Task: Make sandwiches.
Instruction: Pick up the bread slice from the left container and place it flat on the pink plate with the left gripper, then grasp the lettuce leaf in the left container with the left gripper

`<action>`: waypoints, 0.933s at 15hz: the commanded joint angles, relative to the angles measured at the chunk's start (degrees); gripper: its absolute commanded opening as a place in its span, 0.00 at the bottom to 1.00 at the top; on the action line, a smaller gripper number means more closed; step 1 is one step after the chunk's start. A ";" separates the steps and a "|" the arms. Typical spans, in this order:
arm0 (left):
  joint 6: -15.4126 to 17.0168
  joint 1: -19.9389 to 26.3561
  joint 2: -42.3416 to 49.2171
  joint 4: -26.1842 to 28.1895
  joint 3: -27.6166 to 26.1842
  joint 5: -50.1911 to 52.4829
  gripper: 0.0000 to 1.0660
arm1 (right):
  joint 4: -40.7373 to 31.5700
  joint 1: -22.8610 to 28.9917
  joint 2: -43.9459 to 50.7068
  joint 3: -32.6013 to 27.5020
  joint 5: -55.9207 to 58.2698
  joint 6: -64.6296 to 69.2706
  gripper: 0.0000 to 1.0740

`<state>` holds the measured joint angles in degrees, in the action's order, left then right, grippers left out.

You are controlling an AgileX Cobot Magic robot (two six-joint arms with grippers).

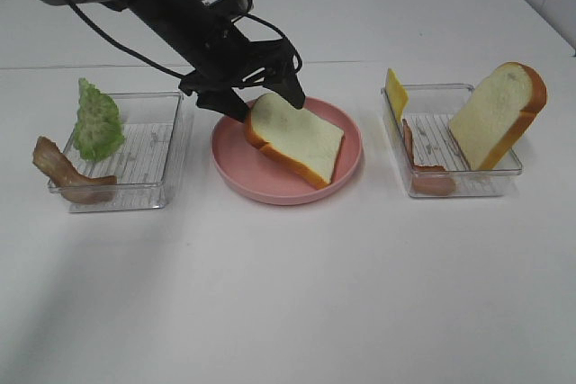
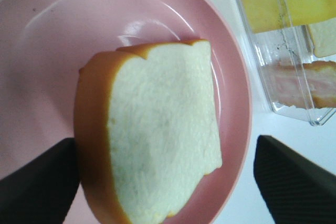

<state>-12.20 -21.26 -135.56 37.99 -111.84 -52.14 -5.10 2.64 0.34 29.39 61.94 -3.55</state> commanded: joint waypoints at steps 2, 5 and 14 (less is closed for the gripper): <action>4.58 -0.29 2.52 -9.74 -0.06 -1.78 0.80 | 0.17 -0.29 0.74 -0.11 -0.29 -0.11 0.68; 5.67 -0.29 5.90 -12.49 -0.06 -1.72 0.80 | 0.11 -0.29 0.74 -0.11 -0.29 -0.11 0.68; 22.57 1.03 17.25 -42.74 -0.17 -12.78 0.73 | 0.06 -0.29 0.74 -0.11 -0.29 -0.11 0.68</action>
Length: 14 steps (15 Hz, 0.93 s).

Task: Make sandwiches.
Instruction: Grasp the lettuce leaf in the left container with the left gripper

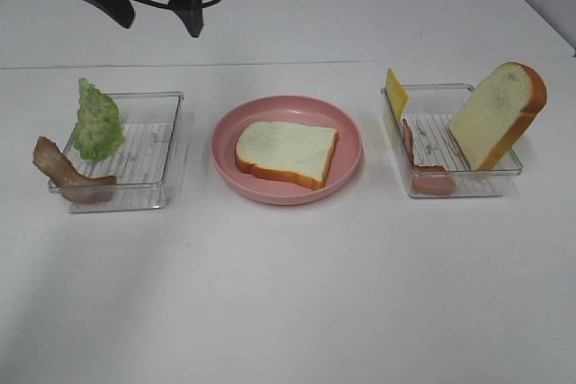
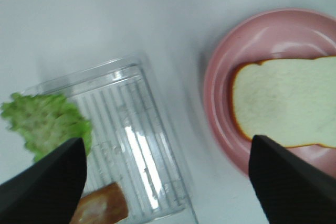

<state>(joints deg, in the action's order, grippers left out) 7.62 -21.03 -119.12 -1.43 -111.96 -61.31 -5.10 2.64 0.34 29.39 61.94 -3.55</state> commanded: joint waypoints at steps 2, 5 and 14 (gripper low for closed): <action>2.69 4.24 0.69 -2.52 -0.06 -8.65 0.73 | 0.06 -0.29 0.74 -0.11 -0.29 -0.11 0.68; 2.23 10.77 0.63 -1.32 -0.06 -12.38 0.73 | 0.06 -0.29 0.74 -0.11 -0.29 -0.11 0.68; -0.40 13.87 -5.10 3.44 0.23 -10.26 0.70 | -0.11 -0.29 0.74 -0.11 -0.29 -0.11 0.68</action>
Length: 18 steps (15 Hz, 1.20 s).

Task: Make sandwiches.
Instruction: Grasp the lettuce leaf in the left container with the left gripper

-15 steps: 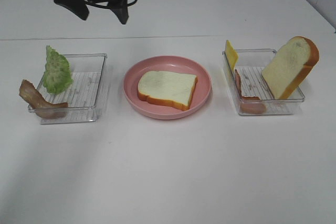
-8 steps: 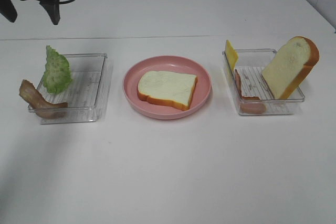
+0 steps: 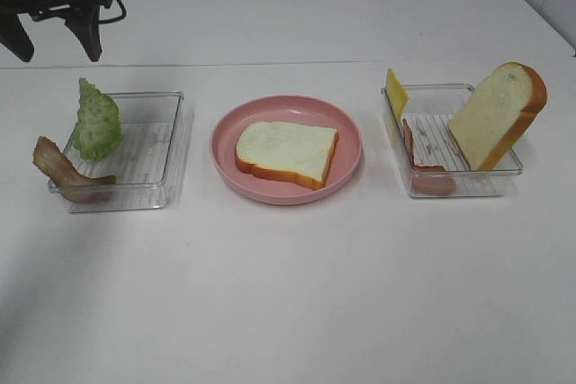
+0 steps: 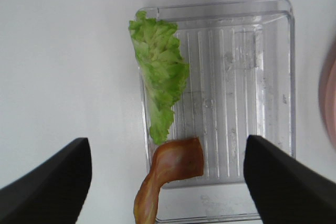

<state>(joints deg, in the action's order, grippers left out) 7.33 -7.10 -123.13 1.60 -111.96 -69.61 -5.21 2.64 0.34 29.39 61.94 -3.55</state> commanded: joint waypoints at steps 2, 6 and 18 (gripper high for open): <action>-0.06 -0.06 -3.72 0.46 0.23 -1.66 0.69 | 0.00 -0.29 0.74 -0.11 -0.29 -0.11 0.68; 0.06 -0.06 -7.33 -0.69 0.23 -1.72 0.68 | 0.00 -0.29 0.74 -0.11 -0.29 -0.11 0.68; -0.17 -0.06 -8.59 -2.12 0.17 0.86 0.00 | 0.00 -0.29 0.74 -0.11 -0.29 -0.11 0.68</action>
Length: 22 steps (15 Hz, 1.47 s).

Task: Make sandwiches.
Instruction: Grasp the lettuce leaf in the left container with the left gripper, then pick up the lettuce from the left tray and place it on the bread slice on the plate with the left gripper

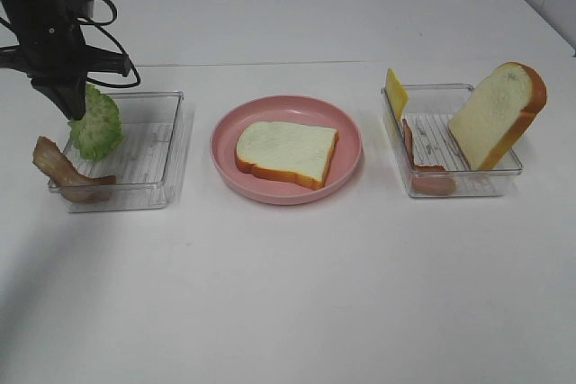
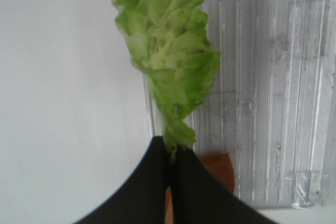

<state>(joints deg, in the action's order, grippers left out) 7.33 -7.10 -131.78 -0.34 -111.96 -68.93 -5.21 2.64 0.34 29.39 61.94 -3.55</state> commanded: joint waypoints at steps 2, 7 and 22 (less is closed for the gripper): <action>-0.29 -0.06 1.43 0.69 0.17 0.17 0.00 | 0.00 -0.29 0.74 -0.11 -0.29 -0.11 0.68; -4.53 -0.06 8.19 5.33 0.17 2.69 0.00 | 0.00 -0.29 0.74 -0.11 -0.29 -0.11 0.68; -29.85 -6.36 4.58 61.13 0.17 6.59 0.00 | 0.00 -0.29 0.74 -0.11 -0.29 -0.11 0.68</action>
<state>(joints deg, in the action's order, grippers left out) -21.83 -13.01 -126.91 59.42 -111.96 -61.71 -5.39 2.64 0.34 29.39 61.94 -3.55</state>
